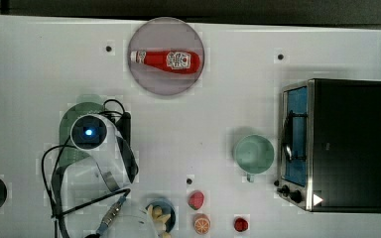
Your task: Drag strainer left to right.
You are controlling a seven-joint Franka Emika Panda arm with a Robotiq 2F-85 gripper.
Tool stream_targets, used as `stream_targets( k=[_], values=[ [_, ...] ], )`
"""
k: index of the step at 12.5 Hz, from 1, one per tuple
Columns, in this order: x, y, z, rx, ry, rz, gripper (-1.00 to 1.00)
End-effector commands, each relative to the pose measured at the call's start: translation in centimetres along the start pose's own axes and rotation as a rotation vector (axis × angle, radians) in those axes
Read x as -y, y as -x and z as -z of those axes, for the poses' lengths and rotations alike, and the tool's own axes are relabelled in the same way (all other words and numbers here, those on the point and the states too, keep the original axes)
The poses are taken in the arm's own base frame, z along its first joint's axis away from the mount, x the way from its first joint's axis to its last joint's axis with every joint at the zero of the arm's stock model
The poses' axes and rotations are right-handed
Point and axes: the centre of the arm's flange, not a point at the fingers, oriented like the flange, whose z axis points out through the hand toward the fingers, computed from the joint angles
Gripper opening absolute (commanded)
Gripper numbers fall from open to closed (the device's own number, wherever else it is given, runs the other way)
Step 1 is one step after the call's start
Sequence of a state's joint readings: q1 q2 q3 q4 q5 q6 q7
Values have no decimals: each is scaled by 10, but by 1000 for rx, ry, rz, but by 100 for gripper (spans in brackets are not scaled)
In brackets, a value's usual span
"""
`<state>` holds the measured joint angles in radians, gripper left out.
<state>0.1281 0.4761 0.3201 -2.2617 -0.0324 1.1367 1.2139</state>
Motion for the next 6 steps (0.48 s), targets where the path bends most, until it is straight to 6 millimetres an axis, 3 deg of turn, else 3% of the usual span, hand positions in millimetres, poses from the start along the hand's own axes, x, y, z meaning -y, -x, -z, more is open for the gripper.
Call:
stream_targets(
  k=[1, 6],
  values=[
    [6, -66, 11, -39, 1, -55, 100],
    [4, -132, 19, -79, 5, -35, 100]
  ],
)
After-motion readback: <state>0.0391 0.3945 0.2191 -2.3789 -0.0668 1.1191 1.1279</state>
